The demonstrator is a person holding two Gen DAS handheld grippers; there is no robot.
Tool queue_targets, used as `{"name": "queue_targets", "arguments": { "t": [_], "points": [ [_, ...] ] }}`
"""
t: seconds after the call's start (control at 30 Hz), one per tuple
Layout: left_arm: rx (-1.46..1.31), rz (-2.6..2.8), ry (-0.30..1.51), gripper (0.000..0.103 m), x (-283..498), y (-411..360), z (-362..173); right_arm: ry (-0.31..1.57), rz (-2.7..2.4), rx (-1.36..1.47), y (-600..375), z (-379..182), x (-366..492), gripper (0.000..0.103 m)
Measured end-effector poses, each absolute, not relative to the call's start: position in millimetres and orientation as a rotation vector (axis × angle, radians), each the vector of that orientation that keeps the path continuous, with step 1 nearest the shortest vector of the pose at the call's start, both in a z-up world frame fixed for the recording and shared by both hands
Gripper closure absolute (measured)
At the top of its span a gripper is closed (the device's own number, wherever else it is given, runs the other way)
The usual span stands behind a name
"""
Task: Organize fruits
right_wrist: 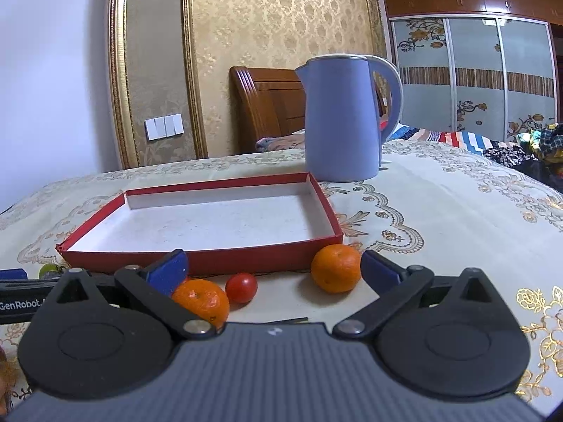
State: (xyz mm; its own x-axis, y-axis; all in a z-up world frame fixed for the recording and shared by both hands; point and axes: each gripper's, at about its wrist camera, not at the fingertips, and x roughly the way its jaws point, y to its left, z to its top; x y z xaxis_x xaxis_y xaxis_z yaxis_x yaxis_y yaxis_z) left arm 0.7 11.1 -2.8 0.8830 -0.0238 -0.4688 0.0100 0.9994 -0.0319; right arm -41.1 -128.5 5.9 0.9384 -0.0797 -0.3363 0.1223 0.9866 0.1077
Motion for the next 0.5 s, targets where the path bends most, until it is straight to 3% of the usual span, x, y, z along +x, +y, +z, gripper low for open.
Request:
{"name": "queue_targets", "arguments": {
  "t": [0.5],
  "points": [
    [-0.026,-0.024,0.501,0.000,1.8,10.4,-3.0,0.327,-0.119,0.116,-126.4,5.9,-42.8,0.000]
  ]
}}
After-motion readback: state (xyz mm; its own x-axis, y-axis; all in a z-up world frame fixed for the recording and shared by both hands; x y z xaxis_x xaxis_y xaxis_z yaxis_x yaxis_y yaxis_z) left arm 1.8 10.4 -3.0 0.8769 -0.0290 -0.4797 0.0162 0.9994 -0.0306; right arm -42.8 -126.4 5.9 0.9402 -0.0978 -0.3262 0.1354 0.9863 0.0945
